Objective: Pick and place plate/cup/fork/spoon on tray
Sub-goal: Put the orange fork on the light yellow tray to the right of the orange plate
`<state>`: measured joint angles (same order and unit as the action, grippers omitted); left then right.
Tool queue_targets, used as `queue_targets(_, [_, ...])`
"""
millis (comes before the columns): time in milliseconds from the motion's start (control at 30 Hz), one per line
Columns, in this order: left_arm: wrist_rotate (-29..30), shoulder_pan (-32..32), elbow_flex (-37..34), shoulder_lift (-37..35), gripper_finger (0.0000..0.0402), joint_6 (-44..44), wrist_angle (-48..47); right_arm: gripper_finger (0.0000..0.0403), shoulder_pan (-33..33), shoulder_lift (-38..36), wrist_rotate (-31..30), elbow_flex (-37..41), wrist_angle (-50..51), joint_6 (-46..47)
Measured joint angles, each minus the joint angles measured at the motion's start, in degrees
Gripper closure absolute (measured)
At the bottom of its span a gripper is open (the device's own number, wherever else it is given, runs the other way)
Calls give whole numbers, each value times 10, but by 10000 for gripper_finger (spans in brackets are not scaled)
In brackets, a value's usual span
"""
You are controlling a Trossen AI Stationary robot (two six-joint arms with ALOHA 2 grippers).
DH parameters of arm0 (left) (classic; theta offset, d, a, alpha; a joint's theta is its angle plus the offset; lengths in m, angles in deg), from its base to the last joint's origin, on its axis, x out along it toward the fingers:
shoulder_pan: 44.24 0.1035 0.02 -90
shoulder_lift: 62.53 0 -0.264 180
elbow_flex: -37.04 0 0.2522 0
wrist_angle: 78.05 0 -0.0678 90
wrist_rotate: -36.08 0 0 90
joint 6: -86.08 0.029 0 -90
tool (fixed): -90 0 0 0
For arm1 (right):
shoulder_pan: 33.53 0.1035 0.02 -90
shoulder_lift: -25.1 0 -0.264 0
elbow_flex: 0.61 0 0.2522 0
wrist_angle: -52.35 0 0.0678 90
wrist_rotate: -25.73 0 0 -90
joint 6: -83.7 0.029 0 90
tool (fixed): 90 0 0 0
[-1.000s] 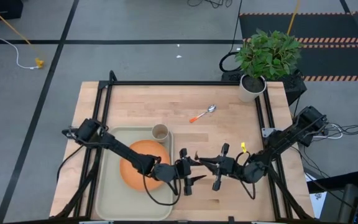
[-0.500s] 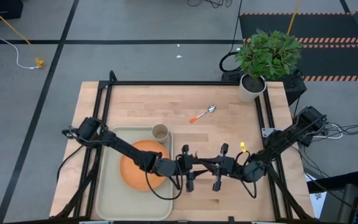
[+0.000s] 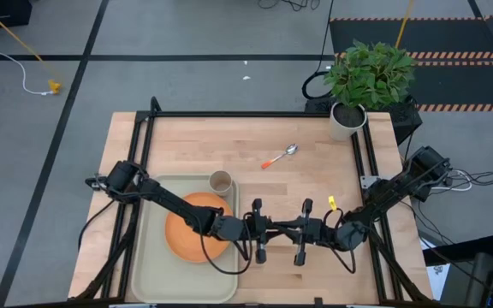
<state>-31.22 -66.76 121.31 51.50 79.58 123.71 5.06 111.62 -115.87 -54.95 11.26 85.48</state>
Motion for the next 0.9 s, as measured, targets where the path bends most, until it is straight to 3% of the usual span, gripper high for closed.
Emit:
queue_targets(267, [-32,-1,0,-33,392,0,-84,388,15,-9,0,0,7,-8])
queue_targets(467, [-81,-2,1,-74,397,3,-192,352,24,-10,12,0,7,6])
queue_targets(700, [-116,-2,0,-90,397,-14,-297,279,7,-10,85,-1,49,76])
queue_targets(900, [-129,-2,0,-90,397,-27,-315,226,-30,-8,159,-1,117,155])
